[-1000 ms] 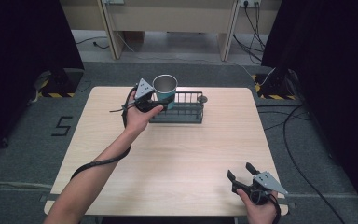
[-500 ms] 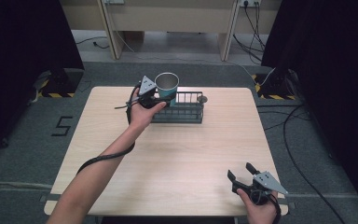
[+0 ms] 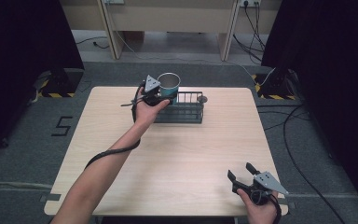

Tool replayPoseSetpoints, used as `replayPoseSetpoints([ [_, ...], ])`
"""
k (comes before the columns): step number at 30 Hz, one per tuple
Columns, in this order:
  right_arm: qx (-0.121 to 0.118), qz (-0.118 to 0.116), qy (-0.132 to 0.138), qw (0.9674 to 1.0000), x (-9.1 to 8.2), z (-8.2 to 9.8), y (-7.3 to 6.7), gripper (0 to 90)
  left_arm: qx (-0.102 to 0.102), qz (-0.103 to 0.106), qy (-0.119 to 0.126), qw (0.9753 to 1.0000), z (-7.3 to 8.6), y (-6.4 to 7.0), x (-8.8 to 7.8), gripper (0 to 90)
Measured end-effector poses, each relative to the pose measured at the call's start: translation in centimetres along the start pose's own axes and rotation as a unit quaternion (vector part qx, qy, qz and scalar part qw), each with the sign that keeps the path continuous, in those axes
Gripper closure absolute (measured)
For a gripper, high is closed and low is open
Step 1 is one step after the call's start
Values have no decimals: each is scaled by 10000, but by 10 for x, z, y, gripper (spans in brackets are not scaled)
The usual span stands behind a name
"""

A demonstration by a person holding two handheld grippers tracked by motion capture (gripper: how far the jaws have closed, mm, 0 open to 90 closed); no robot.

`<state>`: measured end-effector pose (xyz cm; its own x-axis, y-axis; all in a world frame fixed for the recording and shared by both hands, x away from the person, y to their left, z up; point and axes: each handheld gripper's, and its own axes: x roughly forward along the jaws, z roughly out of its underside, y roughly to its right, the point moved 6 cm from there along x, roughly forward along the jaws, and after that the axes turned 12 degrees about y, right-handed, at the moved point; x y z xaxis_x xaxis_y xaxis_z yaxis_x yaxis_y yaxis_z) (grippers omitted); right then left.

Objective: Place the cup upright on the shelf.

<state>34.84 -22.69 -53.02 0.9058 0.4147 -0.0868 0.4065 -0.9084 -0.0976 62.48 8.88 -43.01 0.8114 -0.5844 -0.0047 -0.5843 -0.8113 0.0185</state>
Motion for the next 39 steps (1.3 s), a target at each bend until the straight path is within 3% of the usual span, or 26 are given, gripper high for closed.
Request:
replayPoseSetpoints([
  [19, -4, -22, -2, 10000, 0, 0, 0, 186, -89, -64, -296, 9995, 22, 6, 11, 158],
  [39, -1, -30, 0, 10000, 0, 0, -1, 185, -168, -110, -407, 9990, 35, 11, 18, 158],
])
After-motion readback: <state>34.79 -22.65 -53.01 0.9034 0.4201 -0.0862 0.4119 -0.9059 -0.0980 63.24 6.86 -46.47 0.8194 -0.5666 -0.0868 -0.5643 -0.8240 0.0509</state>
